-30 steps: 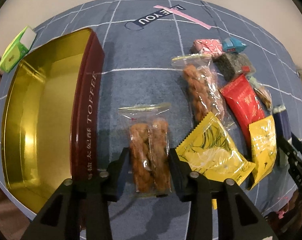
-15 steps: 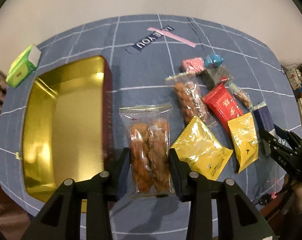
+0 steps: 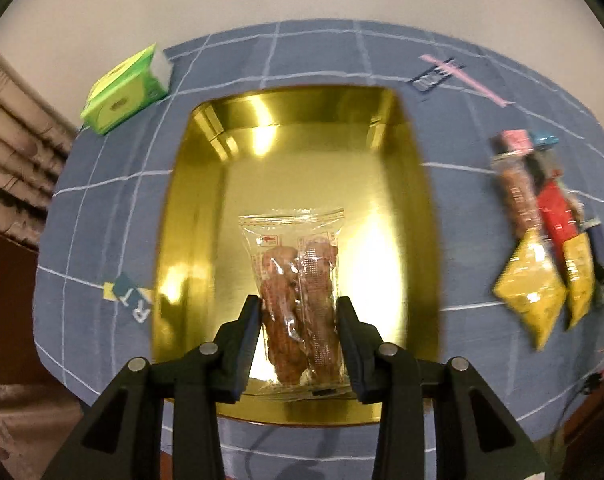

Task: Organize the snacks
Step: 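Carry the dough-stick bag into the tin and open the left gripper, then carry the navy packet into the tin and open the right gripper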

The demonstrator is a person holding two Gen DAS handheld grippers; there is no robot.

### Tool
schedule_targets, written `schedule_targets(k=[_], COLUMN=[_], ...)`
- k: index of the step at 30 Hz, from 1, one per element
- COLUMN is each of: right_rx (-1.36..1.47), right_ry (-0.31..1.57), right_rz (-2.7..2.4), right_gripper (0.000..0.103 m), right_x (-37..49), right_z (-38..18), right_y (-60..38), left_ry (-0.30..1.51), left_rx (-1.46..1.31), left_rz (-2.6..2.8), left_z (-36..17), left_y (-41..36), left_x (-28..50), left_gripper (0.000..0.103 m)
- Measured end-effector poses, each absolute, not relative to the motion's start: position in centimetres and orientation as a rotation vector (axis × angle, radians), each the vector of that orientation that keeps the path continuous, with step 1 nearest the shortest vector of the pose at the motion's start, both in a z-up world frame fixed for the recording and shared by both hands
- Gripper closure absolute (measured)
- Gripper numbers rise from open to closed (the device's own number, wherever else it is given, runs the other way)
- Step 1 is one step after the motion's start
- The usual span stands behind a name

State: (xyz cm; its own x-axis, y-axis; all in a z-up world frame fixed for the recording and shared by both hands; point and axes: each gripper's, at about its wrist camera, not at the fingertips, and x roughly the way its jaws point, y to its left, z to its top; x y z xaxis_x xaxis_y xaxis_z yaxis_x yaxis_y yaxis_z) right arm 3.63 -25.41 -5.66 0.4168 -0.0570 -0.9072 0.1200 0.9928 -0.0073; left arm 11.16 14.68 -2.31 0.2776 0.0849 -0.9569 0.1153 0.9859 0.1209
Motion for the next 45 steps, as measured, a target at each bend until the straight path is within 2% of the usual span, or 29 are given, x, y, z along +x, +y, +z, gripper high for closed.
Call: schedule_targets(k=[14,22,27,29,30,39,45], right_rx=[0.074,0.073,0.076,0.072,0.071,0.092,0.072], right_ry=[1.153,1.154,1.146,1.139,1.137,1.069,1.008], right_rz=[-0.163,-0.187,-0.193,-0.199,-0.202,-0.221,-0.152], right_gripper=[0.056,0.057,0.057,0.057,0.057,0.057,0.057], right_x=[3.8,3.8,3.7,3.7,3.7,3.6,4.2], right_z=[-5.6,-5.5,-5.3,-5.1,-5.0,-1.6,1.8], right_y=[-25.1,-24.7,-24.7,-24.6,-24.6,-24.1,-20.1], left_ry=[1.354,1.337,1.322,1.313,1.309,1.228,1.148], left_rx=[0.248,0.249,0.242,0.242,0.234,0.164,0.139], left_rz=[0.012,0.025,0.023,0.021,0.019,-0.021,0.022], left_z=[-6.4,-6.4,-6.1,-6.0,-5.8,-3.1,-0.8], left_y=[17.8,18.2,17.9,17.8,17.8,17.4,18.3], left_x=[11.8,11.7,11.0,10.8,10.7,9.6,8.4], left_gripper=[0.064,0.064,0.063,0.051,0.050,0.050,0.050])
